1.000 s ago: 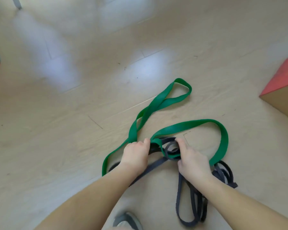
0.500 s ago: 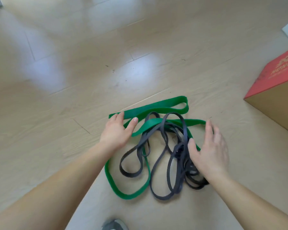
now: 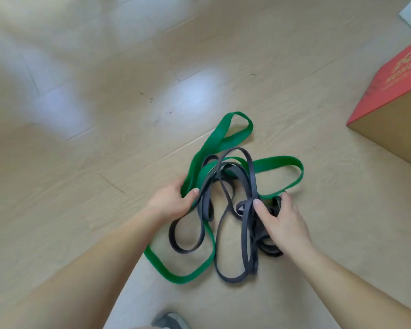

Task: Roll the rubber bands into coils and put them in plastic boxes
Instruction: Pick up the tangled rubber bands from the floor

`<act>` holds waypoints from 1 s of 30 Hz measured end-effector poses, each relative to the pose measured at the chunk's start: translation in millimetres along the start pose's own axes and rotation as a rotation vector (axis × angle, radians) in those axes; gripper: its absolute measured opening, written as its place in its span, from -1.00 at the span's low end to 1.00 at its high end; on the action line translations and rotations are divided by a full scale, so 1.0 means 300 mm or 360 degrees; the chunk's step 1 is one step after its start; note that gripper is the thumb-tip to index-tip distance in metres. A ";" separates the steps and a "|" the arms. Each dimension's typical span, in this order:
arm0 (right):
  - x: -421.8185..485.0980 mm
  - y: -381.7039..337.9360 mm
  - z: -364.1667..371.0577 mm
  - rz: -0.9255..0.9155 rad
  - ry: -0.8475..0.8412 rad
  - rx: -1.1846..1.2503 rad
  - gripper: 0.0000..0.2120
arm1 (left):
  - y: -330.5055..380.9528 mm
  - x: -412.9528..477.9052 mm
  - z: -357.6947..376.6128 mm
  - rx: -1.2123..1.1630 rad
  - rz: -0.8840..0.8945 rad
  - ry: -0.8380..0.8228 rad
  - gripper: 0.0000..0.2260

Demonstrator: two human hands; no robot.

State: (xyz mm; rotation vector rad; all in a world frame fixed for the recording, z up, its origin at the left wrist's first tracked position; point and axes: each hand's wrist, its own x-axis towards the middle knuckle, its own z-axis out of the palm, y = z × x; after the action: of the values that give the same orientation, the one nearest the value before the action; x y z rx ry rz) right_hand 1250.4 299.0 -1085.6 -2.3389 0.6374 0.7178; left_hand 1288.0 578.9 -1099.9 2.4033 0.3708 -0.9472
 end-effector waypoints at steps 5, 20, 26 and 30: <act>0.012 -0.078 0.020 -0.0207 -0.0164 -0.0073 0.02 | 0.061 -0.078 0.085 -0.0011 -0.0031 -0.0012 -0.42; -0.008 -0.144 0.052 -0.0334 -0.0540 -0.0211 -0.04 | 0.201 -0.140 0.162 -0.0420 0.0126 -0.0235 -0.90; -0.036 -0.139 0.015 -0.0449 -0.0765 -0.0341 -0.08 | 0.182 -0.198 0.176 -0.0168 0.0347 -0.0399 -0.82; -0.033 -0.138 0.007 -0.0397 -0.0794 -0.0133 -0.19 | 0.178 -0.222 0.193 -0.0385 0.0291 -0.0356 -0.84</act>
State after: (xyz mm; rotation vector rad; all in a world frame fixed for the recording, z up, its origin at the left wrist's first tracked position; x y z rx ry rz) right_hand 1266.6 332.1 -1064.2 -2.1343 0.0953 1.1672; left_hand 1231.1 498.2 -1069.5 2.0496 0.1677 -1.0124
